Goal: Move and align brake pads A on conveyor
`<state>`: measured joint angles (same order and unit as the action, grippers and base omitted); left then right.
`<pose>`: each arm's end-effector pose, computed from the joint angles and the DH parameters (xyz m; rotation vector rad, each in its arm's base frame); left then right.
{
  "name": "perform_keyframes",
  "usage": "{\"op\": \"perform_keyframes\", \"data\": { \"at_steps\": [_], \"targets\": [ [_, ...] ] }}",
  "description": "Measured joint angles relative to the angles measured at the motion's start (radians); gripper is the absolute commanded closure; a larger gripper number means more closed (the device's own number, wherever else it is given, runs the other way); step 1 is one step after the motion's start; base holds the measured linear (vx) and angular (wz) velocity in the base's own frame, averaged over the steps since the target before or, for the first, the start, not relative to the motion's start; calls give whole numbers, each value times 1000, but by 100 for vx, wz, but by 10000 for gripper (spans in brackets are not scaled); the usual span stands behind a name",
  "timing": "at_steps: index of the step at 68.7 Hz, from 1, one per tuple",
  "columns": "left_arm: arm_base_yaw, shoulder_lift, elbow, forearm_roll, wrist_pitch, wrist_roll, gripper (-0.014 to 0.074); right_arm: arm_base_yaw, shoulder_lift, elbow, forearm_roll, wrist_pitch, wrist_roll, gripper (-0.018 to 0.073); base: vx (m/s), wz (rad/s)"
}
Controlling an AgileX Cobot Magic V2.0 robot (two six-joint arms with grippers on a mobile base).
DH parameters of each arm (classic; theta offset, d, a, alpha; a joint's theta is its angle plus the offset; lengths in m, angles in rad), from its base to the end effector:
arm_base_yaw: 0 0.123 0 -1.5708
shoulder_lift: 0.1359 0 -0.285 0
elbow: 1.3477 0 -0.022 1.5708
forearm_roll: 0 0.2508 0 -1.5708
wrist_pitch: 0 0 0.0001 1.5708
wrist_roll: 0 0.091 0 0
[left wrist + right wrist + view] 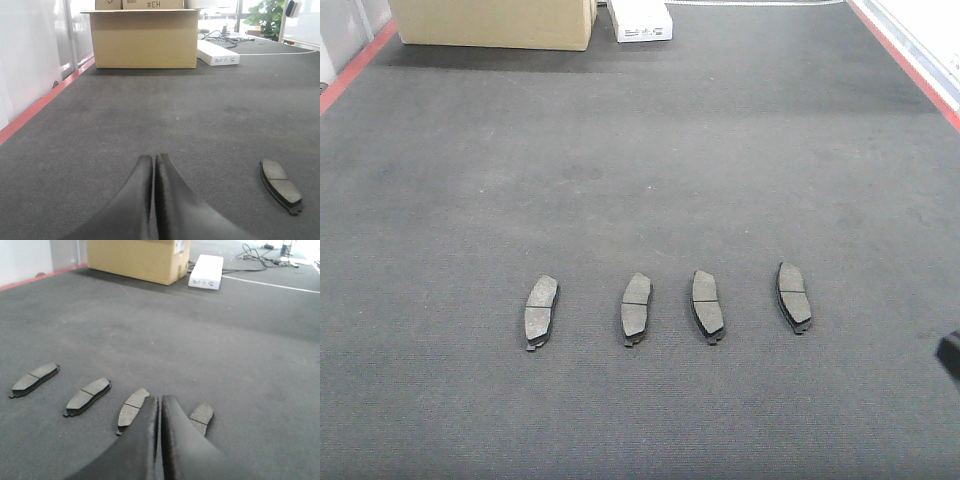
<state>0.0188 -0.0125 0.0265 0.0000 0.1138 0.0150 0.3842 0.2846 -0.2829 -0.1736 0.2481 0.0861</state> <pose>0.0566 0.0011 0.1946 -0.0031 1.6115 0.0261 0.0734 0.0255 0.2682 -0.3701 1.6933 0.1858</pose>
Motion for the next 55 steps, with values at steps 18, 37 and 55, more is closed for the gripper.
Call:
{"op": "perform_keyframes", "data": {
  "at_steps": [18, 37, 55],
  "targets": [
    [0, 0, 0, 0, 0, 0, 602, -162, -11, 182, 70, -248, -1, 562, 0, 0],
    [0, 0, 0, 0, 0, 0, 602, -302, -227, 304, 126, -240, -49, 562, 0, 0],
    [0, 0, 0, 0, 1, 0, 602, -311, -296, 311, 163, -175, -86, 562, 0, 0]
  ]
}}
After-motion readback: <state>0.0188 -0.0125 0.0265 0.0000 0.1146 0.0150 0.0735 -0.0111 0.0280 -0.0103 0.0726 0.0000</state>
